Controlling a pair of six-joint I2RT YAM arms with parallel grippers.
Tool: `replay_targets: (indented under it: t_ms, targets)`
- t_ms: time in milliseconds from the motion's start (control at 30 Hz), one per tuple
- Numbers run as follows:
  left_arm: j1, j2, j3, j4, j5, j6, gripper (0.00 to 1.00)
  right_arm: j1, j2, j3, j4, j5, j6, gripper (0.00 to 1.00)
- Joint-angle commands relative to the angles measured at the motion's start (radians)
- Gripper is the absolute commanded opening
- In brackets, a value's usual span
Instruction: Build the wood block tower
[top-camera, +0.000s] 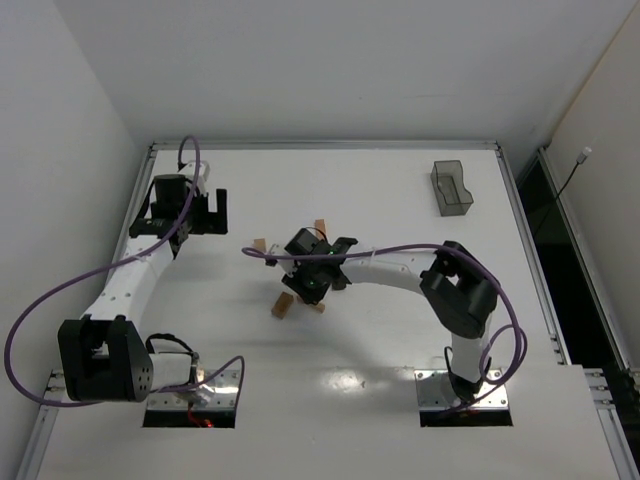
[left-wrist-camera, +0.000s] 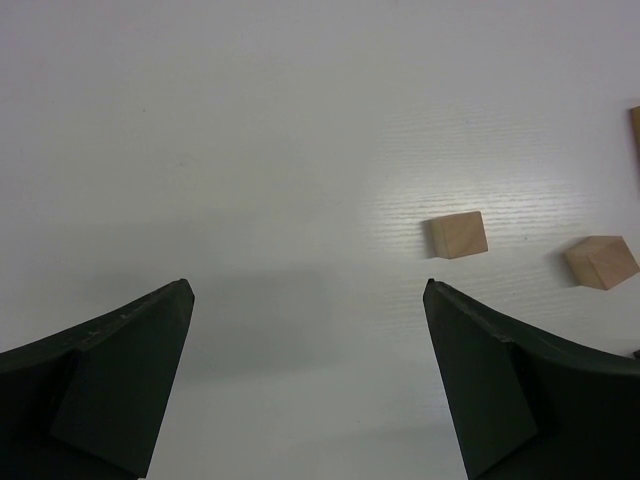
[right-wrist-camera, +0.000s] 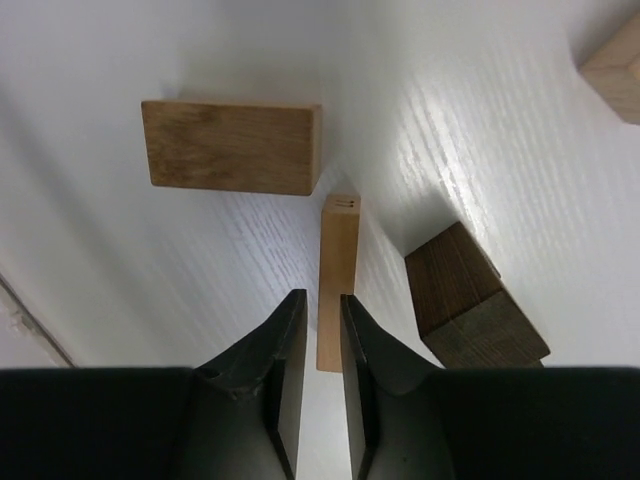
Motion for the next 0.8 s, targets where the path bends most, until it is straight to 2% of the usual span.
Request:
replay_targets:
  t_ms: [0,133,500,767]
  targets:
    - [0.021,0.007,0.003,0.036,0.024,0.011,1.0,0.019,-0.044,0.036,0.028,0.038,-0.001,0.19]
    - [0.021,0.016,0.003,0.036,0.033,0.011,1.0,0.04,-0.055,0.036,0.019,0.074,-0.011,0.25]
    - [0.031,0.016,0.012,0.036,0.042,0.011,1.0,0.041,-0.009,0.017,0.028,0.138,-0.029,0.27]
    - [0.031,0.034,0.012,0.036,0.042,0.011,1.0,0.041,0.02,0.008,0.028,0.12,-0.029,0.3]
